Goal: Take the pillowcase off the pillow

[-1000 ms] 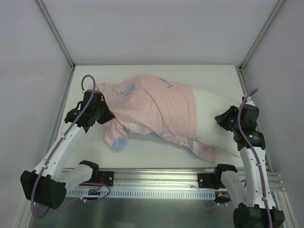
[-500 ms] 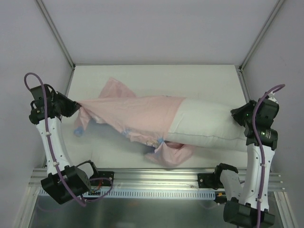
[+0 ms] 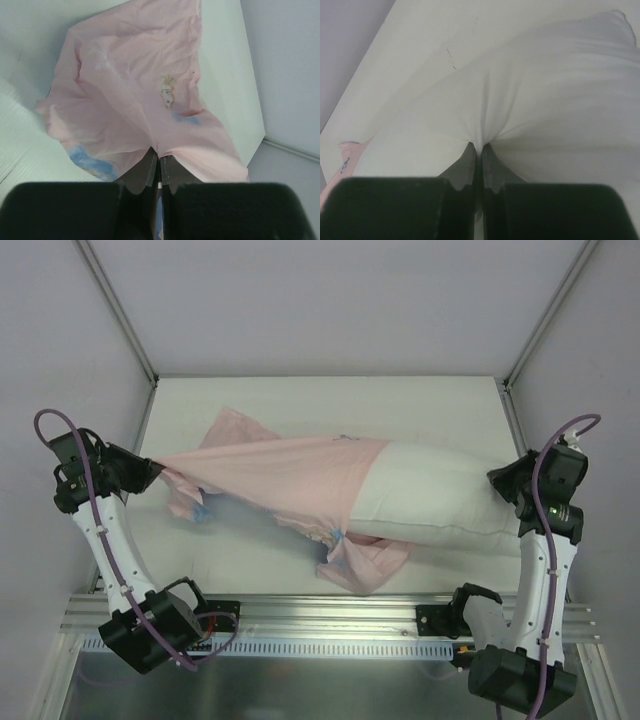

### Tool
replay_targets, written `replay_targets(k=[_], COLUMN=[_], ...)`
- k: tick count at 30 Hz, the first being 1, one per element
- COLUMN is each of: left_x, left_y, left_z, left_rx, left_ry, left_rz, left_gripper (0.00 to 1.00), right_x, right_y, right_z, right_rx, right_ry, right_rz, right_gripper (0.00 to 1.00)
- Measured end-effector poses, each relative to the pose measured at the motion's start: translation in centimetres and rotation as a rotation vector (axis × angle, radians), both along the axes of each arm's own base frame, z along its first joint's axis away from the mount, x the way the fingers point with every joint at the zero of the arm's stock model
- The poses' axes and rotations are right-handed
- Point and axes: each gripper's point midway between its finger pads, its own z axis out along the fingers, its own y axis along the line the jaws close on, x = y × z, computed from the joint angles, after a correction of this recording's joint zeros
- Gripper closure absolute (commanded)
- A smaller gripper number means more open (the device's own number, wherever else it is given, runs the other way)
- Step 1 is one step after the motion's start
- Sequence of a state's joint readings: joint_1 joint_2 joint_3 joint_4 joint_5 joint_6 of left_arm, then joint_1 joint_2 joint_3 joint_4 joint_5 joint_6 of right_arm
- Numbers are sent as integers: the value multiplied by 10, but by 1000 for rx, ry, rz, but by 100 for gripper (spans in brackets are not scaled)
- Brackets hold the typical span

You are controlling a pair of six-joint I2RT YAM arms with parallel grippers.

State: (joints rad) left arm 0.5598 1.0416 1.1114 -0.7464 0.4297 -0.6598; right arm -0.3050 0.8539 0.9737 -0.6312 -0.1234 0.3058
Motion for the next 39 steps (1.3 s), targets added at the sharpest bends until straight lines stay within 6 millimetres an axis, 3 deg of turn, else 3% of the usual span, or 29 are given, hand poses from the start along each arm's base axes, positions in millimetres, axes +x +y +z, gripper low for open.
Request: replay_targets(k=[2, 3, 4, 5, 6, 7, 9, 12, 14, 20, 25, 29, 31, 35, 39], left_x=[-4, -5, -6, -6, -5, -5, -1, 4, 7, 12, 33, 48, 57, 84, 111], left_y=[10, 13, 12, 12, 12, 12, 4, -28, -54, -101, -134, -139, -136, -131, -129], left_z=[0, 0, -1, -1, -1, -1, -1, -2, -3, -20, -50, -68, -65, -41, -32], left_rx=[-24, -31, -38, -33, -27, -12, 18, 77, 115, 185, 215, 220, 235, 260, 246], left_ry=[2, 4, 4, 3, -1, -6, -11, -6, -4, 56, 170, 238, 239, 180, 159], left_rz=[51, 61, 59, 53, 44, 28, -16, -148, -248, -416, -526, -532, -516, -477, -446], left_gripper=[100, 93, 84, 76, 51, 36, 12, 9, 9, 8, 8, 8, 8, 8, 7], right_x=[-2, -3, -4, -4, -3, -1, 2, 2, 0, -5, -2, -3, -2, 6, 33], right_y=[-5, -6, -5, -4, -3, -1, 10, 59, 79, 115, 111, 88, 82, 82, 92], right_z=[1, 0, -1, -1, 0, 2, 6, 5, 2, -8, -11, 6, 24, 59, 75], right_rx=[1, 2, 4, 10, 2, -6, -38, -117, -164, -289, -433, -521, -540, -535, -519], right_ry=[1, 6, 9, 8, 3, -8, -25, -24, -9, 59, 140, 142, 109, 30, 23], right_rz=[-20, -24, -18, -10, 1, 17, 71, 264, 339, 451, 421, 332, 297, 271, 276], right_gripper=[99, 95, 66, 50, 37, 17, 2, 3, 4, 4, 4, 4, 4, 4, 4])
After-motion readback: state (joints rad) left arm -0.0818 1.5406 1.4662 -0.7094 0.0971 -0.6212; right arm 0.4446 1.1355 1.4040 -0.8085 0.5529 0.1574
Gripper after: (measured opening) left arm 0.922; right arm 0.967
